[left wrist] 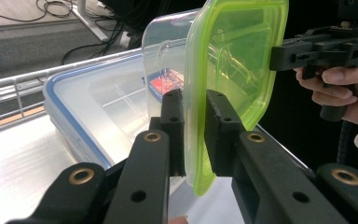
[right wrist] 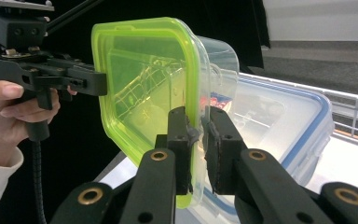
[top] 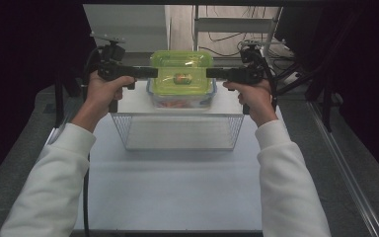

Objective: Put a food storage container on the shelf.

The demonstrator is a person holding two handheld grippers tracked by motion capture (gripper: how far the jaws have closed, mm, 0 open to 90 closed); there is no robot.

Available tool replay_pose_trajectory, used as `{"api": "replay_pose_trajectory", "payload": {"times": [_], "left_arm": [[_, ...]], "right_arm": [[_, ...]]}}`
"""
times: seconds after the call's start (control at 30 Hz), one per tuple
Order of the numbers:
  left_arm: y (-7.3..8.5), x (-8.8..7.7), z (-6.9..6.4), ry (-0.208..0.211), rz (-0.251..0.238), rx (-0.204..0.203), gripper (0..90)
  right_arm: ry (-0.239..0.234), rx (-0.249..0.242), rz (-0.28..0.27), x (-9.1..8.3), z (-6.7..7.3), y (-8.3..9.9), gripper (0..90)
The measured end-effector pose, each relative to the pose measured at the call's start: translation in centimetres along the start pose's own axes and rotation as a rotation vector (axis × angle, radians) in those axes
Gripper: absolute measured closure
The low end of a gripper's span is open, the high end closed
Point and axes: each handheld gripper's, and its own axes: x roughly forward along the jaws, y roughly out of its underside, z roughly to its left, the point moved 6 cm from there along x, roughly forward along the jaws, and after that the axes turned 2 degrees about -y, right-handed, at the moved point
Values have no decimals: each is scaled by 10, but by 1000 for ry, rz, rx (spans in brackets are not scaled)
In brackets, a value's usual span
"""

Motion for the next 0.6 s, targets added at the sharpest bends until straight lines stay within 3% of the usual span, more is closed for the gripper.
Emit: {"api": "replay_pose_trajectory", "payload": {"times": [0.33,0.6], "left_arm": [[-6,9,6,-5,-6,-53,735],[-6,19,12,-21,14,-88,689]], "right_arm": [[20,51,-13,9,-12,-10,770],[34,88,-13,18,-20,-8,717]]}}
